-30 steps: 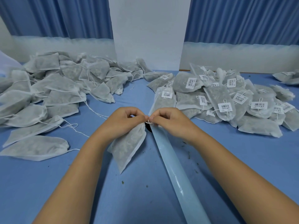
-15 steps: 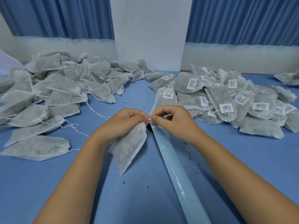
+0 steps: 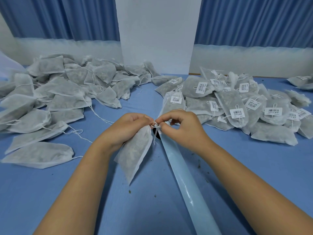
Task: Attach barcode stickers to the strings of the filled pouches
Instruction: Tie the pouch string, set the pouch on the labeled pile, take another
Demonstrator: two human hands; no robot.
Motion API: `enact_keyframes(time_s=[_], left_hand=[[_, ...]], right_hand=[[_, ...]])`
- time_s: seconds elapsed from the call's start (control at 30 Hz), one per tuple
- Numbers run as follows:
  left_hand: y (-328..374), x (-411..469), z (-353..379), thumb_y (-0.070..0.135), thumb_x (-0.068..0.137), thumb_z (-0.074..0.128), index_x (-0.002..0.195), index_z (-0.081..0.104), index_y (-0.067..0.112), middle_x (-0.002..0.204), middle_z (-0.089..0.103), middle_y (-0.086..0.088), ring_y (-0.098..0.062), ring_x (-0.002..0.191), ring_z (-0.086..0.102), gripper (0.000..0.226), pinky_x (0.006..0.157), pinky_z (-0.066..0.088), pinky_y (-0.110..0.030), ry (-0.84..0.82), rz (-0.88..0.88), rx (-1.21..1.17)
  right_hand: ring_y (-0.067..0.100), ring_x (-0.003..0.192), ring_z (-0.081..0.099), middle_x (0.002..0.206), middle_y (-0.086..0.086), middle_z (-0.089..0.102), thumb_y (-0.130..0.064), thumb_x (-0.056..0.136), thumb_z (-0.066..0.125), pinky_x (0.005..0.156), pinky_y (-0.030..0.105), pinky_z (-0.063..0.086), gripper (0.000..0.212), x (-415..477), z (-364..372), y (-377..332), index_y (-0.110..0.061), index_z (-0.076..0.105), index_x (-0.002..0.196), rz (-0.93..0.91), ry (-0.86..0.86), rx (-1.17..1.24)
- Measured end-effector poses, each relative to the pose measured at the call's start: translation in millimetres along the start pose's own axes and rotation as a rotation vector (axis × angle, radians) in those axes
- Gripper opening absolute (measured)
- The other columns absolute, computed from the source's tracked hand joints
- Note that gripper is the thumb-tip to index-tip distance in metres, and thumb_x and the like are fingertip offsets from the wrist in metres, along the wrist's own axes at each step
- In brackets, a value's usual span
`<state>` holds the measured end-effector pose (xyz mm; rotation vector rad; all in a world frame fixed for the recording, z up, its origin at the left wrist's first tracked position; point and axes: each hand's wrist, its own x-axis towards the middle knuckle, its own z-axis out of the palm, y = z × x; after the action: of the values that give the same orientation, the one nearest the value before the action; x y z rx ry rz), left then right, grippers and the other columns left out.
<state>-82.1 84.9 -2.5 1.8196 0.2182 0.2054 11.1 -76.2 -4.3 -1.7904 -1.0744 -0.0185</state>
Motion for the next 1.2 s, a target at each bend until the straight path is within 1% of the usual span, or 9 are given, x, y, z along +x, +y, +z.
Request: enact_keyframes(time_s=[0.2,0.3,0.37,0.47,0.53,0.63,0.8,0.93,1.2], left_hand=[[-2,1,-1,0.020,0.095,0.057,0.063,0.073,0.028,0.059,0.062,0.013,0.002,0.053,0.054,0.036,0.051,0.041,-0.008,-0.003,-0.011,0.024],[-2,2,-1,0.026,0.095,0.060,0.066,0.074,0.030,0.062,0.063,0.015,0.004,0.056,0.055,0.032,0.053,0.040,-0.007,-0.004,-0.012,0.048],[-3,1,-1,0.040,0.086,0.070,0.077,0.075,0.031,0.076,0.070,0.014,0.004,0.071,0.063,0.014,0.065,0.044,-0.008,-0.020,-0.011,0.058],[-6,2,-3,0.055,0.064,0.078,0.094,0.075,0.031,0.102,0.074,0.011,-0.002,0.103,0.066,0.038,0.094,0.045,-0.023,-0.068,-0.002,0.145],[-7,2,-1,0.053,0.065,0.077,0.093,0.077,0.030,0.102,0.075,0.010,-0.005,0.106,0.066,0.036,0.099,0.044,-0.028,-0.097,0.015,0.162],[-7,3,1,0.039,0.083,0.075,0.083,0.078,0.030,0.093,0.077,0.009,0.001,0.094,0.069,0.010,0.084,0.045,-0.015,-0.057,0.036,0.163],[-9,5,0,0.025,0.091,0.070,0.079,0.079,0.022,0.089,0.077,0.004,-0.004,0.092,0.070,0.015,0.083,0.048,-0.010,-0.014,0.093,0.121],[-5,3,6,0.021,0.093,0.068,0.071,0.074,0.018,0.069,0.073,0.010,0.006,0.060,0.059,0.023,0.059,0.039,-0.003,0.010,0.132,0.148],[-2,-2,18,0.034,0.096,0.056,0.073,0.064,0.030,0.065,0.062,0.026,0.004,0.062,0.052,0.024,0.059,0.037,-0.014,0.092,0.347,0.551]], right_hand=[[0.003,0.081,0.061,0.079,-0.015,0.073,-0.020,0.080,0.080,0.077,0.021,0.047,0.008,-1,1,0,-0.028,0.077,0.079,0.011,-0.003,0.060],[-0.002,0.070,0.058,0.075,-0.016,0.073,-0.018,0.082,0.078,0.072,0.019,0.045,0.010,1,0,2,-0.026,0.077,0.078,0.030,-0.022,0.087],[-0.003,0.063,0.056,0.071,-0.016,0.072,-0.014,0.083,0.075,0.067,0.017,0.044,0.011,1,-1,4,-0.023,0.076,0.078,0.056,-0.026,0.131],[-0.002,0.055,0.054,0.068,-0.014,0.070,-0.013,0.084,0.074,0.060,0.012,0.041,0.008,3,-1,5,-0.019,0.076,0.079,0.085,-0.024,0.206],[-0.002,0.056,0.056,0.070,-0.009,0.072,-0.011,0.085,0.074,0.060,0.012,0.043,0.008,3,1,4,-0.017,0.075,0.080,0.093,-0.031,0.239],[0.002,0.066,0.061,0.072,-0.010,0.070,-0.009,0.087,0.071,0.067,0.017,0.047,0.012,5,1,5,-0.018,0.072,0.079,0.112,-0.001,0.265],[0.002,0.071,0.063,0.071,-0.011,0.069,-0.010,0.095,0.060,0.068,0.015,0.048,0.011,9,2,7,-0.016,0.061,0.085,0.192,0.035,0.353],[0.002,0.069,0.065,0.068,-0.010,0.070,-0.014,0.099,0.051,0.062,0.014,0.048,0.012,8,4,5,-0.017,0.054,0.089,0.239,0.049,0.436],[-0.005,0.057,0.062,0.057,-0.013,0.067,-0.008,0.100,0.047,0.053,0.008,0.042,0.012,9,5,5,-0.011,0.050,0.089,0.281,0.193,0.460]])
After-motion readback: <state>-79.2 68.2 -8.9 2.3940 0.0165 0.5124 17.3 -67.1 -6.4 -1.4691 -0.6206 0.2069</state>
